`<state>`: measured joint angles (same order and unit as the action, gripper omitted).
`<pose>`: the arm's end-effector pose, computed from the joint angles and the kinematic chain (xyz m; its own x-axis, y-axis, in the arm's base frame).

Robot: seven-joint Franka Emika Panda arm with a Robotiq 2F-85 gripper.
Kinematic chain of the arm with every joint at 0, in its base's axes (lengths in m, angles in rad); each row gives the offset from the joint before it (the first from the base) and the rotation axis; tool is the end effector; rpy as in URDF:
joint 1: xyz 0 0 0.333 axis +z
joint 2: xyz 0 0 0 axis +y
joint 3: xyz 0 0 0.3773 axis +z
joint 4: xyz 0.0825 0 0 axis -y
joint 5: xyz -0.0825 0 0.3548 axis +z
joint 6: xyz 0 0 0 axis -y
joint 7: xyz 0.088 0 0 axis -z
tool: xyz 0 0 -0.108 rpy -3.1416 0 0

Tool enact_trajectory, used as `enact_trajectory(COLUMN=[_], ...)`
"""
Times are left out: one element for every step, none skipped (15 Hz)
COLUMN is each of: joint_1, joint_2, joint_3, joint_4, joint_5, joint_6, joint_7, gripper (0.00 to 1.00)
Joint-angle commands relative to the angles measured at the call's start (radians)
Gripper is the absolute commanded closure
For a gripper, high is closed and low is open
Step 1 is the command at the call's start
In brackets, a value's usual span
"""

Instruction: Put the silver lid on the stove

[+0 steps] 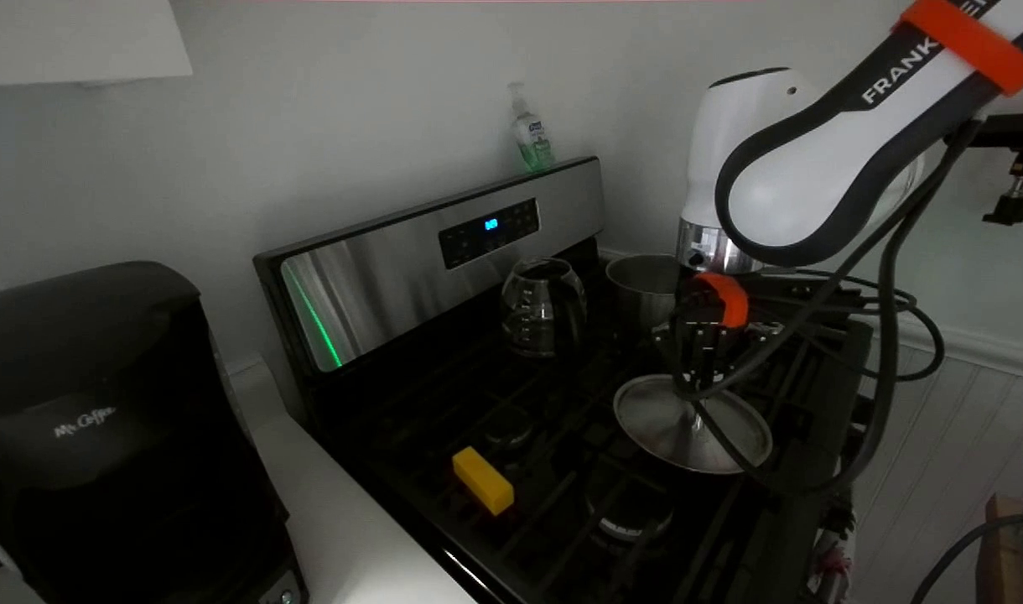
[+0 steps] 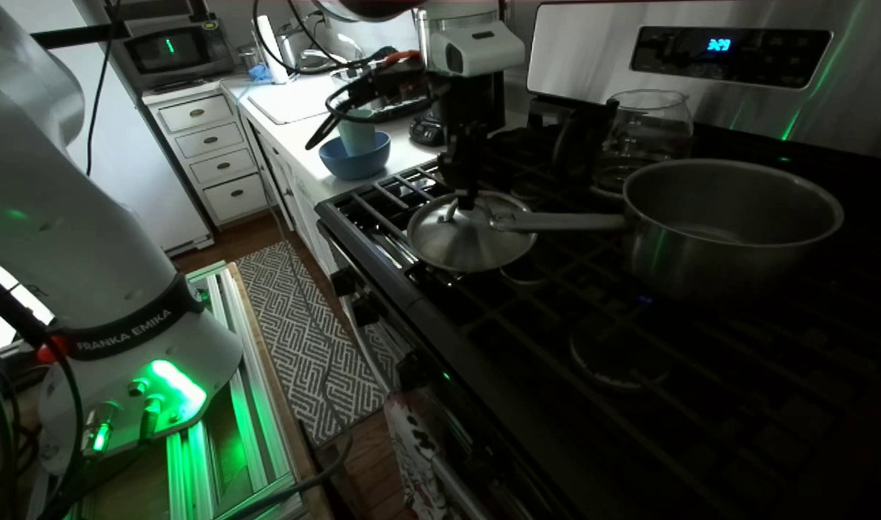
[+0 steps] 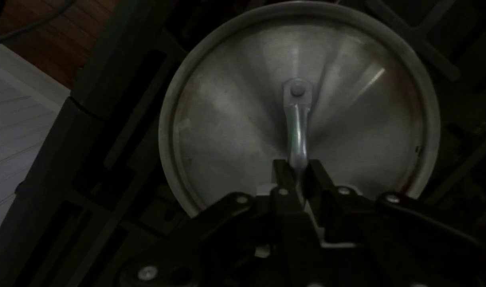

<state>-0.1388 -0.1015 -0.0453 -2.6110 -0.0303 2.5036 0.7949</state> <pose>0.4005 -0.0745 0.3707 0.5782 -0.8159 0.0052 -0.8159 -0.5780 0.0137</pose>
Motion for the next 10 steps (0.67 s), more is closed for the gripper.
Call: enact_trajectory(joint_1=[-0.001,0.002,0.003,0.004,0.005,0.008,0.018,0.023,0.025,0.009], joint_2=[0.055,0.061,0.066,0.066,0.046,0.017,-0.052,-0.1,-0.153,-0.023], joint_3=[-0.016,-0.019,-0.022,-0.025,-0.028,-0.03,-0.031,-0.032,-0.032,-0.019], joint_4=[0.043,0.051,0.059,0.063,0.069,0.073,0.065,0.059,0.062,0.081], joint_5=[0.012,0.019,0.016,0.02,0.021,0.035,0.098,0.122,0.136,0.087], joint_6=[0.003,-0.002,-0.011,-0.015,-0.044,-0.074,-0.109,-0.124,-0.147,-0.086], joint_7=[0.004,-0.001,0.001,-0.002,-0.005,-0.022,-0.113,-0.183,-0.245,-0.146], gripper=[0.6,0.58,0.53,0.46,0.38,0.32,0.24,0.18,0.12,0.04])
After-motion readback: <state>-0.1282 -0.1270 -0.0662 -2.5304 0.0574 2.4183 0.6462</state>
